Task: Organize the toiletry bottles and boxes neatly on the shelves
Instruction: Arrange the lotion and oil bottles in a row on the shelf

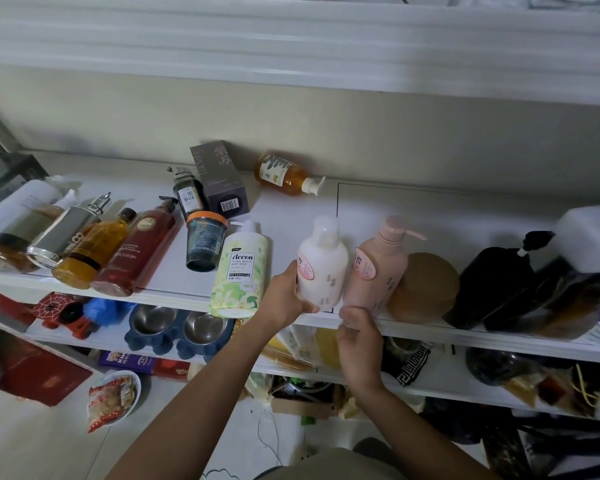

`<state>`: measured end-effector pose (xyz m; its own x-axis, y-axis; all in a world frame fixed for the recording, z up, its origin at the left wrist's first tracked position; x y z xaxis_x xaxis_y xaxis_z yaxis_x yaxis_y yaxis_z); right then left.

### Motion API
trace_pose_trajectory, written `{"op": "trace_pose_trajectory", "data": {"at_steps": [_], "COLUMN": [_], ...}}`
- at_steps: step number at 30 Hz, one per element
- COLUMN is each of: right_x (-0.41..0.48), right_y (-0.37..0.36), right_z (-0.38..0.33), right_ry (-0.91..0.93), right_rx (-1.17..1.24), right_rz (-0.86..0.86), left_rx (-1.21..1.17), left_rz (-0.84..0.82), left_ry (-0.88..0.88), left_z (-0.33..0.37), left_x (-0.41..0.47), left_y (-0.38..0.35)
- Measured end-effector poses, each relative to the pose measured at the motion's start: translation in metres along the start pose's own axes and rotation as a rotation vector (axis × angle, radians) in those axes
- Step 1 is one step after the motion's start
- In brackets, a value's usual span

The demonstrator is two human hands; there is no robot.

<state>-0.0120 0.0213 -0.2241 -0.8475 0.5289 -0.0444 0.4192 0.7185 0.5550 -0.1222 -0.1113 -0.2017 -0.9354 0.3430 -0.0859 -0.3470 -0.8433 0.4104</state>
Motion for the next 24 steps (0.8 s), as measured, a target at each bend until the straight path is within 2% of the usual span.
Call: {"op": "trace_pose_trajectory", "data": {"at_steps": [5, 12, 16, 20, 22, 24], "right_x": [-0.001, 0.007, 0.045, 0.066, 0.068, 0.065], "right_y": [0.023, 0.103, 0.122, 0.115, 0.108, 0.102], "right_z": [0.009, -0.048, -0.06, -0.075, -0.082, -0.086], "right_ry": [-0.086, 0.295, 0.348, 0.339, 0.318, 0.284], "right_rx": [0.032, -0.016, -0.153, -0.269, -0.32, -0.255], "right_rz": [0.144, 0.335, 0.089, -0.157, -0.209, -0.222], "left_rx": [-0.007, -0.002, -0.181, -0.297, -0.306, -0.304], "left_rz": [-0.007, -0.054, -0.118, -0.106, -0.104, -0.097], "left_ry": [0.012, 0.005, 0.011, 0.007, -0.008, -0.016], "left_z": [0.0, 0.0, 0.005, 0.012, 0.014, 0.016], "left_x": [0.0, 0.003, 0.001, -0.001, -0.002, -0.003], "left_y": [0.0, -0.001, -0.001, 0.001, 0.002, 0.002]}}
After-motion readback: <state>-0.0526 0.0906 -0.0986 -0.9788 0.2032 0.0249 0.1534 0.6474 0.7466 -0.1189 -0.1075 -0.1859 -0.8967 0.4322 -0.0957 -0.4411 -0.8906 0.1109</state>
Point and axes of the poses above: each hand's wrist, its own x-axis towards the middle knuckle, its own y-axis out of the back of the hand, z = x × y, the point moved 8 cm from there along x, towards the middle knuckle, and after that the axes turned 11 degrees about -x, right-handed, at the moved point
